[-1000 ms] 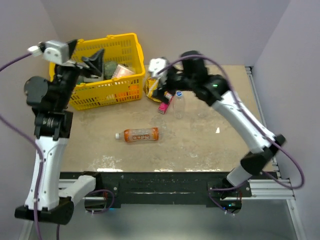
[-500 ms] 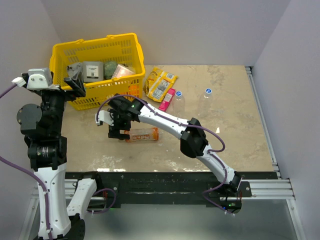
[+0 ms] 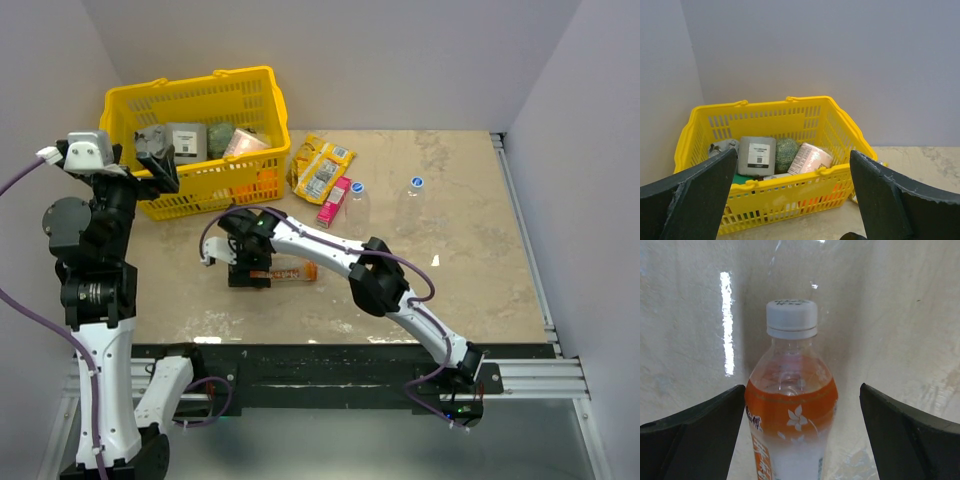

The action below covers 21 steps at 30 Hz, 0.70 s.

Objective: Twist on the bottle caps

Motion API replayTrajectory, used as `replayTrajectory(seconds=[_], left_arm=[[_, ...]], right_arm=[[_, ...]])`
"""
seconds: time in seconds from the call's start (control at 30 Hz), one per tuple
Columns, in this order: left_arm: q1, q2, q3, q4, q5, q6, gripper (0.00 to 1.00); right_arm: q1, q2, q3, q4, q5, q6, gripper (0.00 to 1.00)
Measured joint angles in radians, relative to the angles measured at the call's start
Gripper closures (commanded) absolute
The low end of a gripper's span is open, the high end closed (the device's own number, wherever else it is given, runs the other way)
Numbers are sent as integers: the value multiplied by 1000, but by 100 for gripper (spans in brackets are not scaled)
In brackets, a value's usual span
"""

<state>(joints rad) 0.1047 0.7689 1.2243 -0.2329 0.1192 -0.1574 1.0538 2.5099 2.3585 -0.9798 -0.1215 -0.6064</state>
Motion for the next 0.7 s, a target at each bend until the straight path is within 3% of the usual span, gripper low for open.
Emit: replayTrajectory(seconds=[0.33,0.7], left_arm=[[0,34,-25,10,38,-35,0],[0,113,-26,37,85,-38,0]], right_arm=[[0,30,-8,-19,21,-5,45],[-53,-140,-53,50,-197,66,61]])
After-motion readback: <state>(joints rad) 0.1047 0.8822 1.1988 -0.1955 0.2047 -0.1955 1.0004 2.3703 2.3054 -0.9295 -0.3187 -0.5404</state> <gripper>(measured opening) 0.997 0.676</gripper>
